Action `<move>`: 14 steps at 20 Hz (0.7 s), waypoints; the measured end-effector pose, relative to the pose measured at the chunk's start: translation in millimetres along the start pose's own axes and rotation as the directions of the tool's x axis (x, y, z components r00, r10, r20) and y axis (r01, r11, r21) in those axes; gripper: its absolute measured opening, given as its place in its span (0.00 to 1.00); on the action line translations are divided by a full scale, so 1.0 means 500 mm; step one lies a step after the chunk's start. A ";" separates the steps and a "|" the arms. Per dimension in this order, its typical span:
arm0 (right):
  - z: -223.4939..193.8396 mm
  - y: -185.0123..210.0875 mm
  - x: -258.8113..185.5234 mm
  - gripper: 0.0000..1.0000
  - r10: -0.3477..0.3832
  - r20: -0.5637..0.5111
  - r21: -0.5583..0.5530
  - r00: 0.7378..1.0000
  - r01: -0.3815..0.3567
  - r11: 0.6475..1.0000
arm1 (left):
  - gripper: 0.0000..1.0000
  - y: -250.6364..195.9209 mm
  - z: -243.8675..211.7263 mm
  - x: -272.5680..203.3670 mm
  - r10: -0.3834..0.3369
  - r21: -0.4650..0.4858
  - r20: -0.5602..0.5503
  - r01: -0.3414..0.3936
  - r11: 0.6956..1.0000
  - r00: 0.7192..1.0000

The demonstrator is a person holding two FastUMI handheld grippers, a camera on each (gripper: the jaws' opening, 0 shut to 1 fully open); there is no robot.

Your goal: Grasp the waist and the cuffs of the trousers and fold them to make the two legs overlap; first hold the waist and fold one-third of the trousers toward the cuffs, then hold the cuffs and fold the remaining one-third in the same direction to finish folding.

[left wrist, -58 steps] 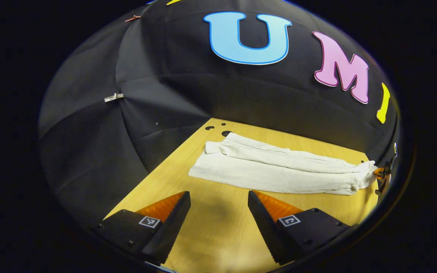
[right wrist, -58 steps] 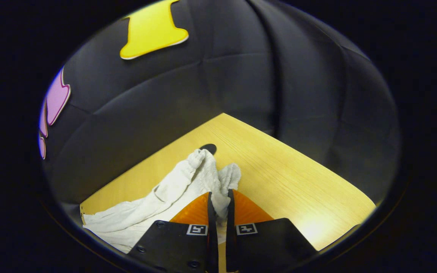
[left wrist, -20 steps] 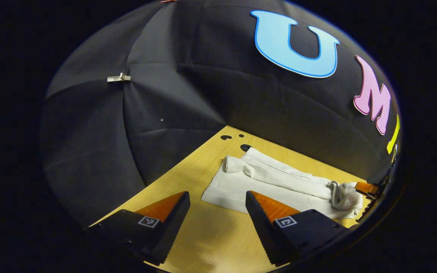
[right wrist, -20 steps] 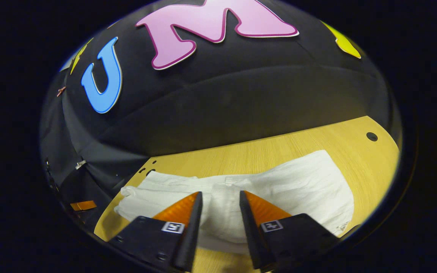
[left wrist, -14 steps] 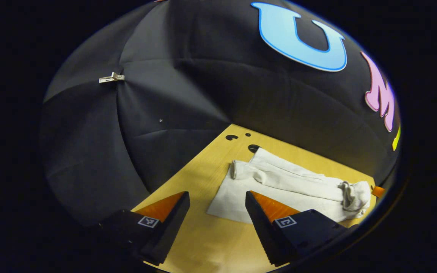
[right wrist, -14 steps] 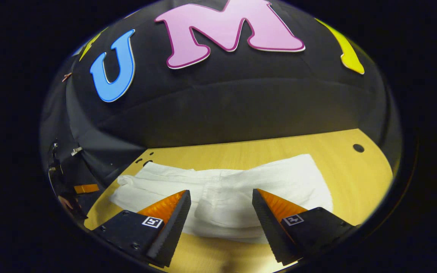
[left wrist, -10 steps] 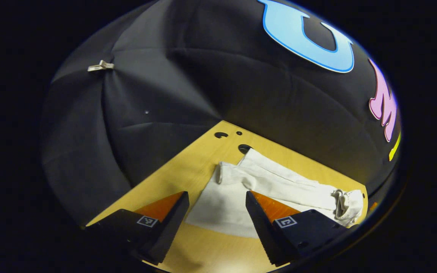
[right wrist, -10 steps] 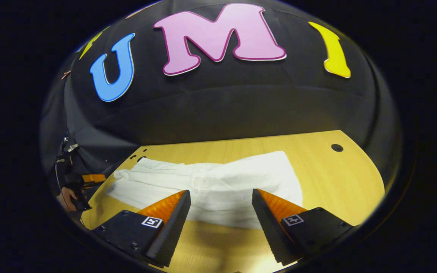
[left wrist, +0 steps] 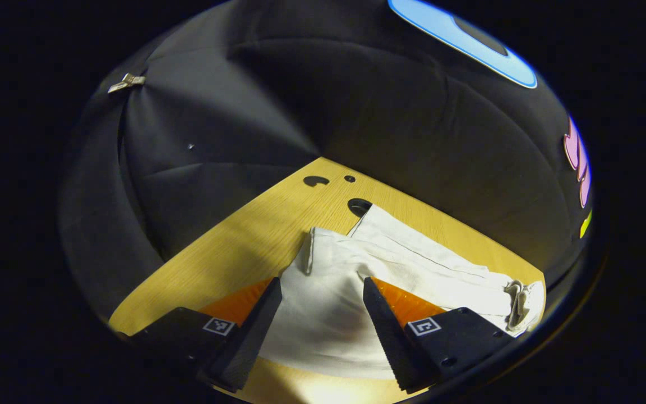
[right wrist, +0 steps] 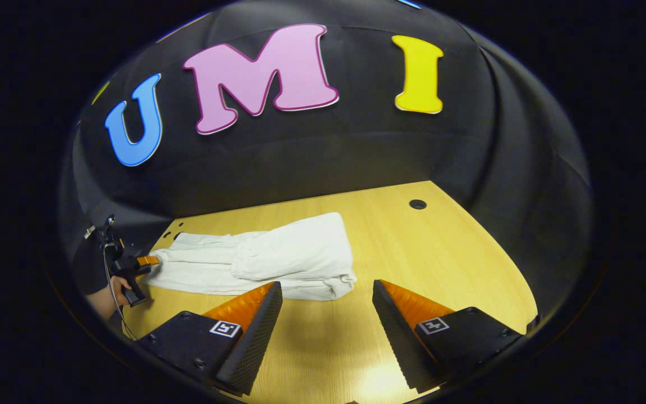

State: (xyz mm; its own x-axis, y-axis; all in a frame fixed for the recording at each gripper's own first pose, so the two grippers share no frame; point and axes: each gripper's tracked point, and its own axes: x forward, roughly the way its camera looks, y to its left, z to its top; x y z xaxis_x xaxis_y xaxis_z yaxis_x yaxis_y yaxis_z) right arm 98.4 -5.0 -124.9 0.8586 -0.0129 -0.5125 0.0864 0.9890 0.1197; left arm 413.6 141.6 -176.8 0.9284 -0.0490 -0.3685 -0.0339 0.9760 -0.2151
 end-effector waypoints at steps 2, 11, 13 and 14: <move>-0.003 0.001 -0.010 0.98 -0.016 -0.007 0.031 1.000 0.016 0.999 | 0.97 -0.003 0.000 -0.001 0.004 0.044 0.001 -0.004 0.999 1.000; -0.050 0.099 -0.034 0.98 0.039 -0.033 -0.038 0.999 -0.040 0.998 | 0.79 -0.044 -0.043 0.013 -0.024 0.342 -0.143 0.072 0.937 0.989; -0.056 0.098 -0.039 0.98 0.040 -0.042 -0.034 0.998 -0.042 0.999 | 0.61 -0.063 -0.053 0.013 -0.057 0.340 -0.160 0.109 0.934 0.986; -0.057 0.090 -0.046 0.98 0.032 -0.040 -0.040 0.999 -0.034 0.999 | 0.51 -0.072 -0.056 0.010 -0.071 0.327 -0.162 0.122 0.937 0.984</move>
State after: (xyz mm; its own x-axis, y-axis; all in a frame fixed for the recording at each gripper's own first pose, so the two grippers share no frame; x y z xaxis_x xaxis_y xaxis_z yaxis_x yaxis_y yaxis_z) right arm 68.3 44.0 -131.8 0.8402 0.0247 -0.5417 0.0369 0.9940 0.1026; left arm 409.0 100.1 -196.0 0.8560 -0.1521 -0.4941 0.2022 0.9781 0.0491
